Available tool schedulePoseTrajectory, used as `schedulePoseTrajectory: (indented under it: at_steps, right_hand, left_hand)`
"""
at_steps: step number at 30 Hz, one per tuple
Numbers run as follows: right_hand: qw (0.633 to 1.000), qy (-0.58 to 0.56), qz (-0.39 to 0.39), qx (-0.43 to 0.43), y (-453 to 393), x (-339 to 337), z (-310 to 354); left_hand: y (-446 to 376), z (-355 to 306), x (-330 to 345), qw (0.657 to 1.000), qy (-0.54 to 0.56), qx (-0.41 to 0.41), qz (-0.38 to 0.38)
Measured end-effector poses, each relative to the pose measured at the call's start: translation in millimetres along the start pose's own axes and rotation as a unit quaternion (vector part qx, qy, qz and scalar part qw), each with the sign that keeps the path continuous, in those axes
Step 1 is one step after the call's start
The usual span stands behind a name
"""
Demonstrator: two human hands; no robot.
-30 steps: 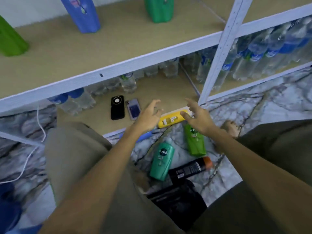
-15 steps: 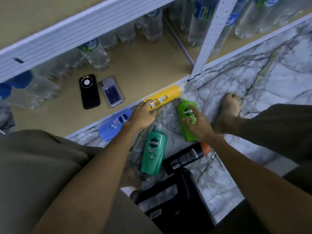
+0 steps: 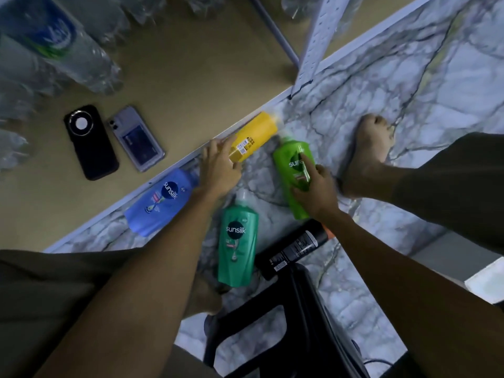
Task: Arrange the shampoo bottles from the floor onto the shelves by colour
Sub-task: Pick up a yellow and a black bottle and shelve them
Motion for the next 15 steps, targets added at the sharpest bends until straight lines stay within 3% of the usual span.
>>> schedulePoseTrajectory:
  at_steps: [8, 15]
  right_hand:
    - [0.999, -0.005, -0.041, -0.024, 0.8, -8.2, -4.4]
    - [0.998, -0.014, -0.053, -0.01, -2.0, 1.0, -15.0]
  left_hand:
    - [-6.5, 0.9, 11.8, 0.999, -0.039, -0.021, -0.003]
    - [-1.2, 5.8, 26.7, 0.997, -0.055, -0.016, 0.053]
Point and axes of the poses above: each hand's wrist, its own y-axis away from the middle knuckle, its own x-axis out of the palm, z = x × y, the point moved 7 cm from there along -y, towards the middle knuckle, and after that the axes turned 15 degrees about z, right-handed, at the moved point
